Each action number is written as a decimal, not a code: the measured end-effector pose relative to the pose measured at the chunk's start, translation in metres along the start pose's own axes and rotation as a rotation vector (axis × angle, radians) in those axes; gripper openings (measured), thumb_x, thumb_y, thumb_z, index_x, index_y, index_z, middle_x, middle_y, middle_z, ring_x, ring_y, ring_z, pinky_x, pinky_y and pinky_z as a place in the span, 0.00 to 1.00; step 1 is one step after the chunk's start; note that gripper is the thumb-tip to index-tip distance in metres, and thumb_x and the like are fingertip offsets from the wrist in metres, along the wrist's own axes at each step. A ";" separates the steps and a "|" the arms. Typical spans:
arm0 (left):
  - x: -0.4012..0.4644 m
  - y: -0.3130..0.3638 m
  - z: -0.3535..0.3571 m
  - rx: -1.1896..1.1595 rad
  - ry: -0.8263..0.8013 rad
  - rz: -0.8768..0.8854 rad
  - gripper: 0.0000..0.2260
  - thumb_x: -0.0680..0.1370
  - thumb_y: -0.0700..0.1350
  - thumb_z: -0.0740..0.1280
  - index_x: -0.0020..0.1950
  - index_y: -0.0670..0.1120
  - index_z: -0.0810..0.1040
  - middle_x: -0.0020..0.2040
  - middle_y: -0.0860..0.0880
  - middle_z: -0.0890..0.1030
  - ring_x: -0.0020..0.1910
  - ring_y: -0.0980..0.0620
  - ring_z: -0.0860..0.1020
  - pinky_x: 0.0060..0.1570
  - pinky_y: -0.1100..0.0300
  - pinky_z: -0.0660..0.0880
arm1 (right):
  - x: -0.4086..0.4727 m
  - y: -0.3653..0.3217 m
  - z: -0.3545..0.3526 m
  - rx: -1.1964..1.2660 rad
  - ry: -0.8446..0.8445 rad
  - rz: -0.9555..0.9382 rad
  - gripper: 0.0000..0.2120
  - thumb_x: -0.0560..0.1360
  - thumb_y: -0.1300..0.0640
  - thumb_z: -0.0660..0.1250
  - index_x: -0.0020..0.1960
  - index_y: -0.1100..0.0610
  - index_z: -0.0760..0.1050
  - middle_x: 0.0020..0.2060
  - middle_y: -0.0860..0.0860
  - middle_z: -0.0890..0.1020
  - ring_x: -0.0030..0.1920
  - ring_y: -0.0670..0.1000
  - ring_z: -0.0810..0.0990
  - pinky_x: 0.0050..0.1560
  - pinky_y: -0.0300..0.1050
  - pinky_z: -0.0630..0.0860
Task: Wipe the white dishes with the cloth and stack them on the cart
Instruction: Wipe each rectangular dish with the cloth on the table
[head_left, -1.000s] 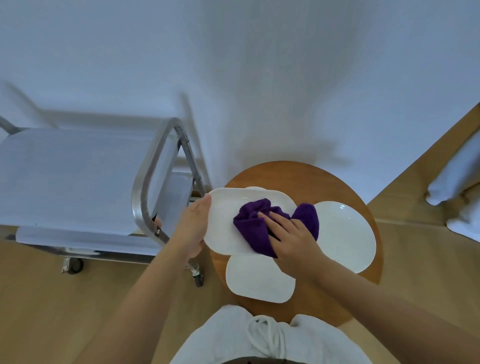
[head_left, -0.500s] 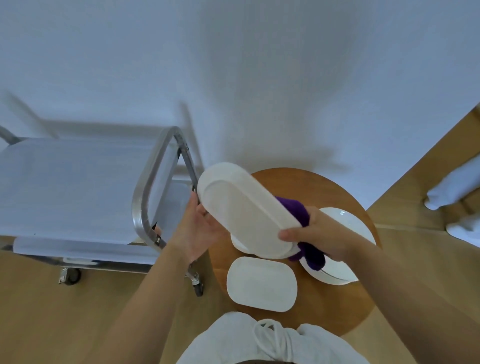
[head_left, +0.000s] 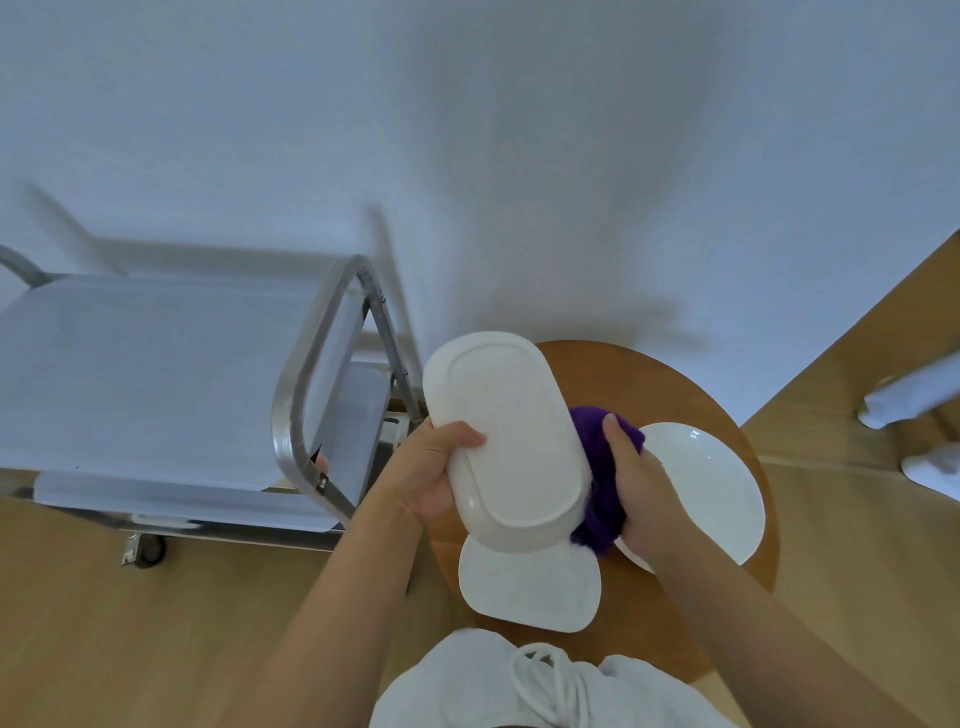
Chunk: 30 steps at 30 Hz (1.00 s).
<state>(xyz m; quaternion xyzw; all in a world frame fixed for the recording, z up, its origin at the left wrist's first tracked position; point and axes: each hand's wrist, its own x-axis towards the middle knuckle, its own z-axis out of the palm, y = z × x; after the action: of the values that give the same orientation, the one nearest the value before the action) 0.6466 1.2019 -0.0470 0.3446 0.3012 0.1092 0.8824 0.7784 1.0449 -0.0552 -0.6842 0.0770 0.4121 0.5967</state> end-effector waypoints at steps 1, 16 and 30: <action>-0.002 0.002 0.000 0.036 -0.011 -0.027 0.22 0.64 0.31 0.68 0.56 0.45 0.79 0.51 0.41 0.84 0.47 0.41 0.84 0.40 0.46 0.81 | 0.002 -0.005 -0.002 -0.032 0.082 -0.066 0.19 0.74 0.38 0.62 0.55 0.52 0.69 0.45 0.50 0.80 0.46 0.53 0.79 0.47 0.48 0.77; -0.025 0.002 0.037 0.702 -0.116 -0.063 0.20 0.72 0.28 0.66 0.62 0.41 0.73 0.54 0.38 0.80 0.54 0.39 0.79 0.52 0.47 0.78 | -0.017 -0.052 0.066 -1.074 -0.199 -1.014 0.26 0.73 0.39 0.54 0.52 0.58 0.79 0.51 0.51 0.79 0.53 0.52 0.74 0.61 0.58 0.67; -0.027 0.008 0.025 0.337 -0.034 0.096 0.17 0.58 0.36 0.70 0.45 0.48 0.84 0.42 0.44 0.85 0.40 0.45 0.84 0.34 0.54 0.79 | 0.005 -0.059 0.048 -0.576 -0.168 -0.701 0.21 0.74 0.39 0.59 0.44 0.58 0.73 0.37 0.54 0.77 0.34 0.49 0.75 0.38 0.49 0.72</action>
<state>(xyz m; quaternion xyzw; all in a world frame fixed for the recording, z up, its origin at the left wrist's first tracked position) 0.6400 1.1838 -0.0143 0.5035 0.2833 0.0932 0.8109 0.7946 1.1057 -0.0118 -0.7713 -0.3255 0.2438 0.4897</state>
